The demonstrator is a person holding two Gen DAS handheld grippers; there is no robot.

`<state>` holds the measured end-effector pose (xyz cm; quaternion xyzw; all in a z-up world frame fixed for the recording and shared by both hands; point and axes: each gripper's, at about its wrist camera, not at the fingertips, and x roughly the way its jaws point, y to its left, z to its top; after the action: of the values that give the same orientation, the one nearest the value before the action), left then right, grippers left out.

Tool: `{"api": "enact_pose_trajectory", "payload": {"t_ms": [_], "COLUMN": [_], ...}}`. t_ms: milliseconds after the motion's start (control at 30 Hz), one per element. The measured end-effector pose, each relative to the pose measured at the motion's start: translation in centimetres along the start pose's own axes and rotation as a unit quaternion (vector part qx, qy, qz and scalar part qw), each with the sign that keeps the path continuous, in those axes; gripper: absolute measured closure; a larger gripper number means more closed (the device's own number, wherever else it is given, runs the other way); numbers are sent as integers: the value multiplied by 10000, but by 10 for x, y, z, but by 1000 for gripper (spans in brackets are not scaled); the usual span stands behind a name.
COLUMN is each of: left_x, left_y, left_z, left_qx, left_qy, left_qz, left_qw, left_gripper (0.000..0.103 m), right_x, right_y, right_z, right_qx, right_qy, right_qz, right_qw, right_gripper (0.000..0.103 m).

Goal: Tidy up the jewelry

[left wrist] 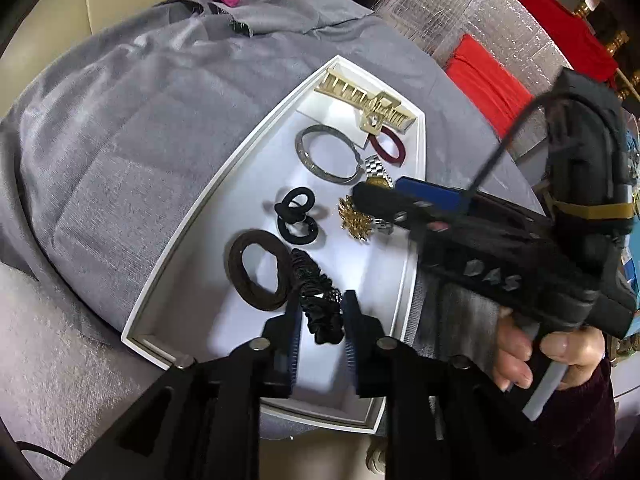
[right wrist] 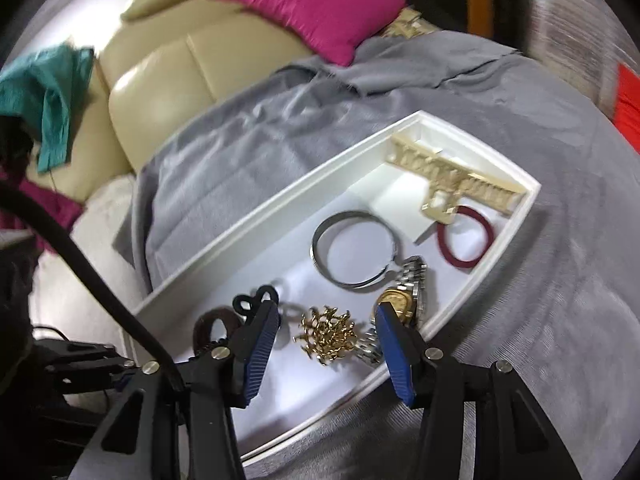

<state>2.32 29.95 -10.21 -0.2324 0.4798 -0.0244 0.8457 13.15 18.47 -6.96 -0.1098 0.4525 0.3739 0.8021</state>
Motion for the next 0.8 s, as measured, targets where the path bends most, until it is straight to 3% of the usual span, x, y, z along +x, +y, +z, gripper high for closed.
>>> {"api": "enact_pose_trajectory", "payload": {"t_ms": [100, 233, 300, 567, 800], "left_x": [-7, -22, -31, -75, -134], "left_y": [-4, -16, -23, -45, -63], "left_z": [-2, -4, -5, -21, -37], "left_qx": [124, 440, 617, 1117, 1288], "left_qy": [-127, -615, -851, -1468, -1958], "left_qz": [106, 516, 726, 1590, 1979], "left_qw": [9998, 9958, 9918, 9699, 9518], "left_gripper": [67, 46, 41, 31, 21], "right_x": [-23, -57, -73, -136, -175], "right_y": [-7, -13, -15, -9, 16], "right_z": [-6, -15, -21, -46, -65], "right_qx": [272, 547, 660, 926, 1144], "right_qy": [-273, -581, -711, -1082, -1232], "right_qz": [-83, -241, -343, -480, -472], "right_qw": [9992, 9965, 9947, 9886, 9846], "right_gripper": [48, 48, 48, 48, 48]}}
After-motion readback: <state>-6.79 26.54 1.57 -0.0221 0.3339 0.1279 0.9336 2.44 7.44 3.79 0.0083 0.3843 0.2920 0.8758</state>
